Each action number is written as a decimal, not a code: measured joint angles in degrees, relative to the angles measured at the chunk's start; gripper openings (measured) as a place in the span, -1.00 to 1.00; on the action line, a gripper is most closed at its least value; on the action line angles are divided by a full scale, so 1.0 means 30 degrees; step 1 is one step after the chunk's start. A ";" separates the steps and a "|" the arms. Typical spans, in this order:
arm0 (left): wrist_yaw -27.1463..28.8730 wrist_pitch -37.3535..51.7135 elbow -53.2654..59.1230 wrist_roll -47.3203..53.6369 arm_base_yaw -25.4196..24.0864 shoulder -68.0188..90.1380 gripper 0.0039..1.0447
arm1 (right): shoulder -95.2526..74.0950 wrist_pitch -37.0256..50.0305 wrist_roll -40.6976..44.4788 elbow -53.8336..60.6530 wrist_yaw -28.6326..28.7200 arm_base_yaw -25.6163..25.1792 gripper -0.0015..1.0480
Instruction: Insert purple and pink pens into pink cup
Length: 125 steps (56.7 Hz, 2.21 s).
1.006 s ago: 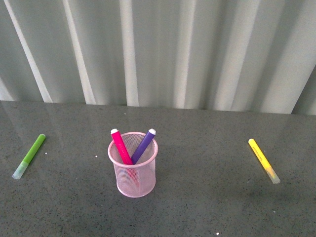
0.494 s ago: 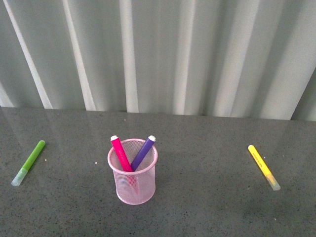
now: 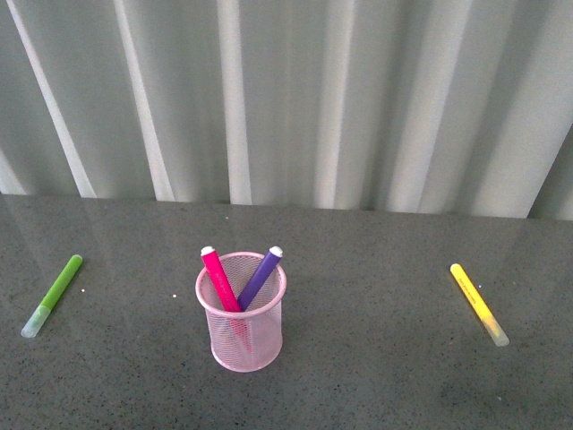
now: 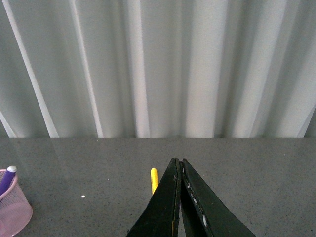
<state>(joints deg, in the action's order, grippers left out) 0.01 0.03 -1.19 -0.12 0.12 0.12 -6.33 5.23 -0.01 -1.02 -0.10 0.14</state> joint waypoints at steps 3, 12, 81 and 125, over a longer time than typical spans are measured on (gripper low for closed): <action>0.0007 0.0000 0.0000 0.0000 0.0000 -0.0007 0.88 | 0.1195 -0.1450 0.0000 0.0015 0.0007 0.0000 -0.93; 0.0000 0.0000 0.0000 0.0000 0.0000 -0.0022 0.88 | 0.2025 -0.1705 0.0000 0.0015 0.0000 0.0000 -0.93; 0.0007 0.0000 0.0000 0.0000 0.0000 -0.0015 0.88 | 0.2025 -0.1734 -0.0015 0.0015 0.0000 0.0000 0.87; 0.0007 0.0000 0.0000 0.0000 0.0000 -0.0015 0.88 | 0.2025 -0.1734 -0.0015 0.0015 0.0000 0.0000 0.87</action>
<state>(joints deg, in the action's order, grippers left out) 0.03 0.03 -1.19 -0.12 0.12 0.08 -0.25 0.03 -0.05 -0.97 -0.10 0.14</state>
